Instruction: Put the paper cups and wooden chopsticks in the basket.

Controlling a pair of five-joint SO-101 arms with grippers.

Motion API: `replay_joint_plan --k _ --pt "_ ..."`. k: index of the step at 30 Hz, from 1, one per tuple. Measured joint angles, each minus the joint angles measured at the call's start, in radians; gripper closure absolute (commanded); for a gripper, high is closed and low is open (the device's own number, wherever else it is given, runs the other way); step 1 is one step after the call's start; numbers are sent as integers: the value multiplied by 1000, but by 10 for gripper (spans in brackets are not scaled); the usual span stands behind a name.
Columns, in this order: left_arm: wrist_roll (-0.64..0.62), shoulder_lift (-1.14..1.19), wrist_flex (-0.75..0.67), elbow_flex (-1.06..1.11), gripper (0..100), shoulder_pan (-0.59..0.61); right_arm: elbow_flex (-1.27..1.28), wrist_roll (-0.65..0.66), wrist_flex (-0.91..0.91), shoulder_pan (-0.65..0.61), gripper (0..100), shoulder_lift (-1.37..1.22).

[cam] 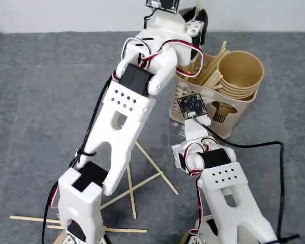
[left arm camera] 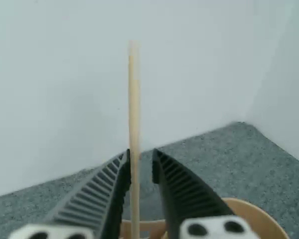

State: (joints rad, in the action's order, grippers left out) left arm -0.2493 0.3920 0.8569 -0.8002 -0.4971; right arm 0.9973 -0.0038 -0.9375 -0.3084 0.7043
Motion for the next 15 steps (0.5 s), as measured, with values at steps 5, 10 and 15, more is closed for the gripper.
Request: replay_joint_plan --k 5,10,15 --pt "0 -3 149 -43 885 -2 0 0 0 0 990 0" --pt "68 -86 407 -118 900 28 0 0 0 0 990 0" --pt "172 -201 690 -144 986 104 0 3 0 0 990 0"
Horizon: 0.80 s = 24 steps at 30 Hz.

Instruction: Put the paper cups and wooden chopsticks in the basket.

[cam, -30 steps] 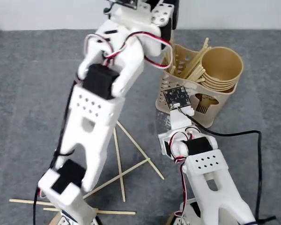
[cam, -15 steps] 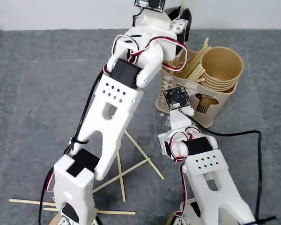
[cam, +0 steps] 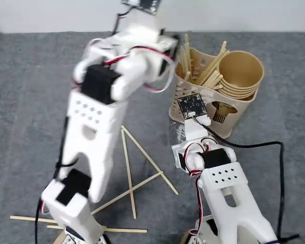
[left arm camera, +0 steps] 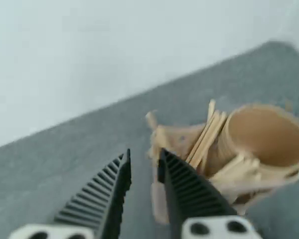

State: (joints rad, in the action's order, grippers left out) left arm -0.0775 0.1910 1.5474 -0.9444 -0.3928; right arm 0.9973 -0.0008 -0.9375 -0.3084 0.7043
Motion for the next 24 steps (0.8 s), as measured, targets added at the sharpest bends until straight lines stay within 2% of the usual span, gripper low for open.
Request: replay_joint_plan --k 4,8,15,20,24 --pt "14 -81 161 0 986 95 0 68 0 0 987 0" --pt "14 -201 187 84 986 207 -5 130 -68 -14 987 0" --pt "75 -465 187 423 986 387 -166 161 -311 -169 983 0" --pt "84 -657 104 709 986 563 -193 158 -330 -276 867 0" --pt "84 -787 -6 984 985 661 -195 64 -301 -333 792 0"
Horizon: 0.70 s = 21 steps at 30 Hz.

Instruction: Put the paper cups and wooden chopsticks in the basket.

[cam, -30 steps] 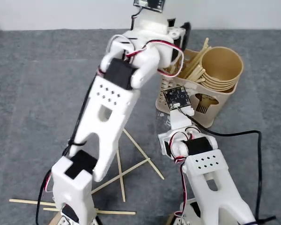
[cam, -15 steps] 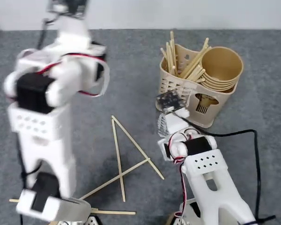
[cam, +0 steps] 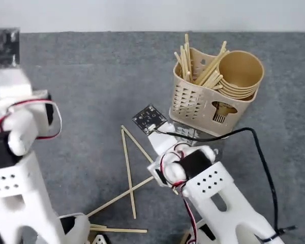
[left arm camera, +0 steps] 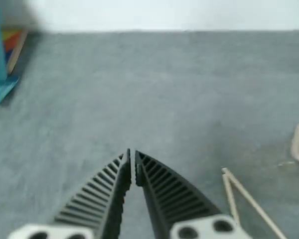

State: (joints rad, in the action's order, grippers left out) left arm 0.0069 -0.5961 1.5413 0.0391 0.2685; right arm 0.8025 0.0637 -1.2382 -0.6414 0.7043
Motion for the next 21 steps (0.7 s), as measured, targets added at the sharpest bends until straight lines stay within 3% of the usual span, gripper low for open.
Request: replay_joint_plan --k 9,21 --pt "0 -249 -262 589 985 133 -18 -127 120 -132 760 -34" --pt "-2 -543 -453 1033 985 170 -296 -249 138 -184 671 -549"
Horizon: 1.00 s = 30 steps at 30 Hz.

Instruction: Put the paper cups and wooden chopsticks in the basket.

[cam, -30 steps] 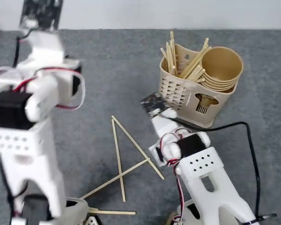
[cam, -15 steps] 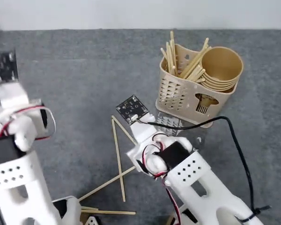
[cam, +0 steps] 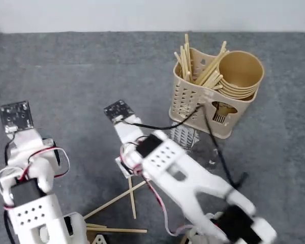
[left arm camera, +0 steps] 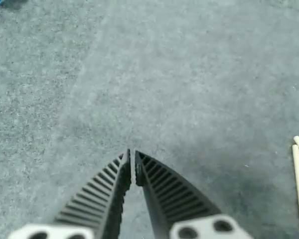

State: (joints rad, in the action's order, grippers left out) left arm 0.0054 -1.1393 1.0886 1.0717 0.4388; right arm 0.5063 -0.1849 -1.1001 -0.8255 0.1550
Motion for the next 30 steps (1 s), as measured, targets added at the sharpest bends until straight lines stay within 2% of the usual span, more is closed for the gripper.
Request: replay_joint_plan --k 11,19,30 --pt "2 -86 -6 52 985 5 -267 0 0 -9 671 -419" --pt "2 -86 -6 52 985 6 -354 0 -3 -6 675 -545" --pt "2 -91 -6 52 985 8 -370 2 -43 72 871 -546"
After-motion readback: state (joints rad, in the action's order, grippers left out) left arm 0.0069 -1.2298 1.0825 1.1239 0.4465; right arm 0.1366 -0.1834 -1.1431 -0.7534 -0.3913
